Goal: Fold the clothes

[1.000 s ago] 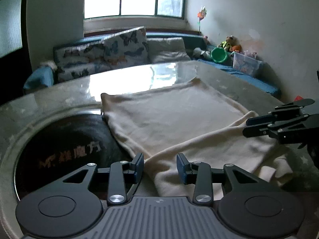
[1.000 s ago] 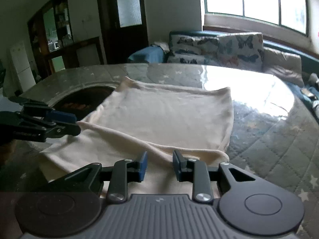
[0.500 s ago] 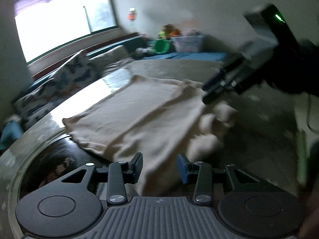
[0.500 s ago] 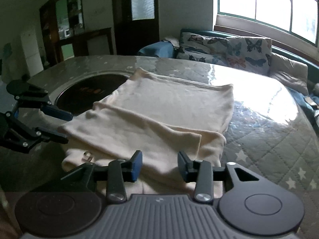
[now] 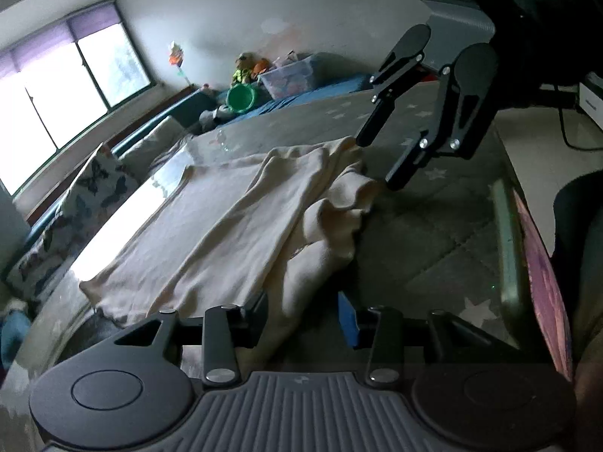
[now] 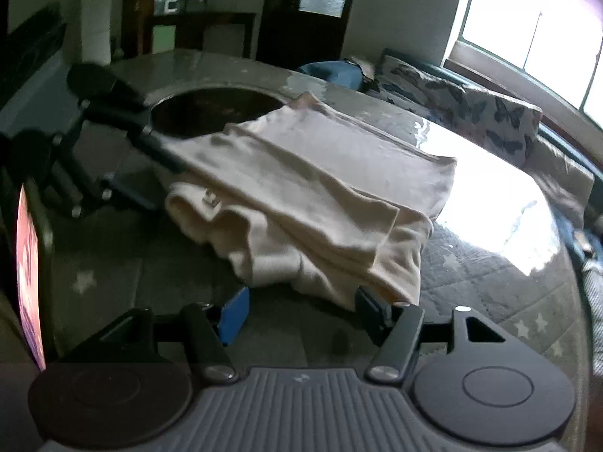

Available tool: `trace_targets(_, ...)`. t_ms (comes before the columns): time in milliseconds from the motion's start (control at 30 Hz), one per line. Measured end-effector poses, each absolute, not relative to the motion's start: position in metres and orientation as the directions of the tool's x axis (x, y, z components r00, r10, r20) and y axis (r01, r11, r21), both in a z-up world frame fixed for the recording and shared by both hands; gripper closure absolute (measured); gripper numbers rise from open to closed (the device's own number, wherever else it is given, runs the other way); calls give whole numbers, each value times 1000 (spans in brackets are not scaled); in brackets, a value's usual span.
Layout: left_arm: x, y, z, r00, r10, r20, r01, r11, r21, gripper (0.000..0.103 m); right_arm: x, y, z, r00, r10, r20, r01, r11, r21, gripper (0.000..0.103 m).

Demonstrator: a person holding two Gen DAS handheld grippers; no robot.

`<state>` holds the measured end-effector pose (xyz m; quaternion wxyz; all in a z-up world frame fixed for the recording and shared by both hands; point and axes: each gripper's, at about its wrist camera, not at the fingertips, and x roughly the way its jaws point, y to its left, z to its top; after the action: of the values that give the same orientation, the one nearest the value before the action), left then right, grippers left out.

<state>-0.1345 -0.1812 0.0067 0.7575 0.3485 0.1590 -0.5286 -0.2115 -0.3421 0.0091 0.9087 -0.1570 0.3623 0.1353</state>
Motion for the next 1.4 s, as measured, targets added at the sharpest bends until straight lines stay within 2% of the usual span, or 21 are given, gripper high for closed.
trace_targets(200,-132,-186,4,400,-700,-591,905,197,378,60,-213,-336,3,732,103,-674,-373,888,-270,34)
trace_targets(267,-130,-186,3,397,-707,-586,905,193,380,68,-211,-334,1,740,107,-664,-382,880,-283,34)
trace_targets(300,-129,-188,3,399,-706,-585,904,194,381,79,-210,-333,1,745,109,-658,-383,878,-288,34)
trace_targets(333,-127,-189,2,398,-704,-588,905,195,379,85,-208,-332,0,749,109,-653,-383,876,-293,34)
trace_targets(433,-120,-189,3,393,-719,-574,911,221,348,92,-202,-329,0,756,119,-644,-388,873,-295,34)
trace_targets(600,-106,-185,18,407,-739,-537,913,308,267,94,-202,-325,2,760,145,-634,-420,854,-308,31)
trace_targets(833,-74,-192,31,412,-743,-528,907,387,164,94,-202,-314,-7,792,134,-596,-441,800,-407,30)
trace_targets(967,-63,-193,34,403,-747,-529,906,407,115,94,-192,-310,-11,819,102,-565,-412,790,-455,42)
trace_targets(1067,-66,-191,33,400,-747,-531,908,401,120,93,-180,-315,-11,810,111,-576,-406,814,-415,63)
trace_targets(1100,-69,-190,32,402,-745,-532,909,396,133,90,-175,-318,-10,801,123,-586,-407,829,-382,73)
trace_targets(1167,-76,-186,29,406,-739,-537,910,381,164,83,-167,-325,-7,776,159,-610,-411,861,-299,83)
trace_targets(1233,-84,-183,25,411,-734,-541,910,366,194,73,-161,-332,-5,757,188,-626,-406,886,-225,85)
trace_targets(1367,-97,-177,18,417,-719,-556,909,335,247,70,-155,-344,2,736,227,-638,-383,916,-115,86)
trace_targets(1400,-101,-176,15,421,-714,-559,907,327,266,66,-154,-346,3,733,235,-639,-377,921,-93,87)
